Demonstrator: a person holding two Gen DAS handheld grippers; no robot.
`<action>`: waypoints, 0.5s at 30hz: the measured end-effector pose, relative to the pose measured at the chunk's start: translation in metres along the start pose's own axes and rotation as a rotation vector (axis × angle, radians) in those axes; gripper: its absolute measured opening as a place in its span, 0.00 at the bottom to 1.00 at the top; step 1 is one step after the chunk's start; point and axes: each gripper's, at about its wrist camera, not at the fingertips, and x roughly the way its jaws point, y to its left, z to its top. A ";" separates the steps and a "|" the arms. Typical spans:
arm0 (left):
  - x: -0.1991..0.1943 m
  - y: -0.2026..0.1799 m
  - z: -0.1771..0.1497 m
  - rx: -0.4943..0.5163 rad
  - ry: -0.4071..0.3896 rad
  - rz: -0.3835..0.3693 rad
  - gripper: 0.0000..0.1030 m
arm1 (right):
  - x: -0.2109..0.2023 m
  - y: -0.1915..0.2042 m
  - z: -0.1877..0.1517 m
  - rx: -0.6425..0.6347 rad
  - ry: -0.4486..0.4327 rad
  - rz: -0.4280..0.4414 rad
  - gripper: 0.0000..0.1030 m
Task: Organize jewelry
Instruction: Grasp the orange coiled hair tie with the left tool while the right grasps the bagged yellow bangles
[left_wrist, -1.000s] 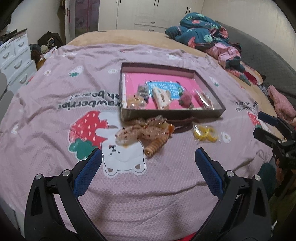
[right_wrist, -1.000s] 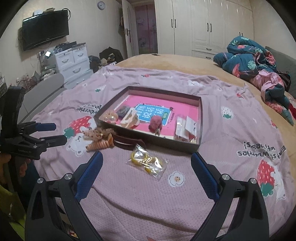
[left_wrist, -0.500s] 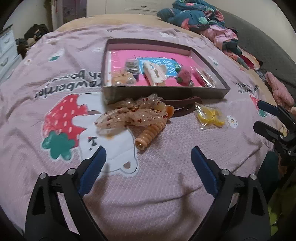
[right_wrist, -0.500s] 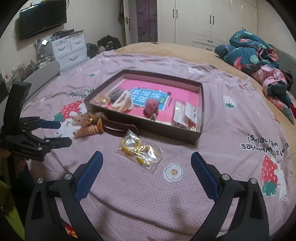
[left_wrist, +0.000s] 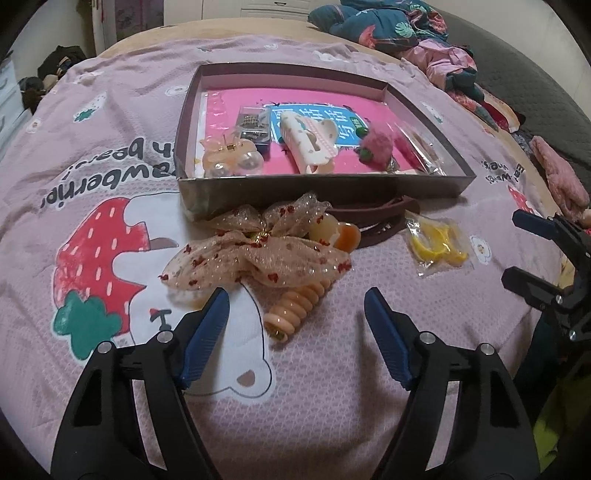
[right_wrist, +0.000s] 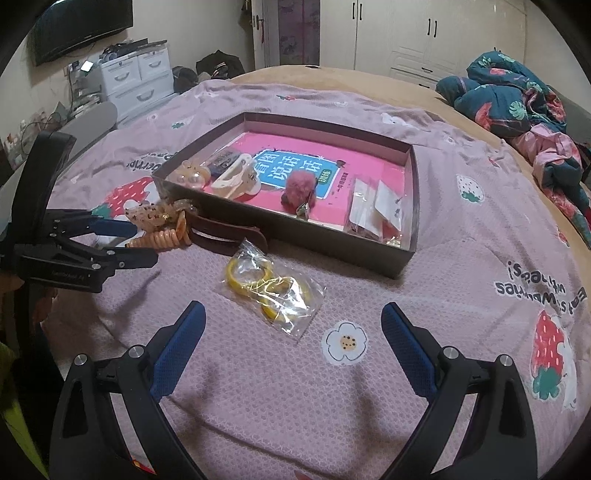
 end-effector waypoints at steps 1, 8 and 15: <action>0.001 0.000 0.001 -0.001 0.001 0.000 0.65 | 0.002 0.000 0.001 -0.005 0.002 0.001 0.92; 0.008 -0.003 0.005 0.011 0.010 0.008 0.52 | 0.018 0.000 0.007 -0.036 0.027 0.002 0.92; 0.009 0.001 0.004 0.012 0.016 0.018 0.26 | 0.041 0.002 0.013 -0.074 0.068 0.005 0.92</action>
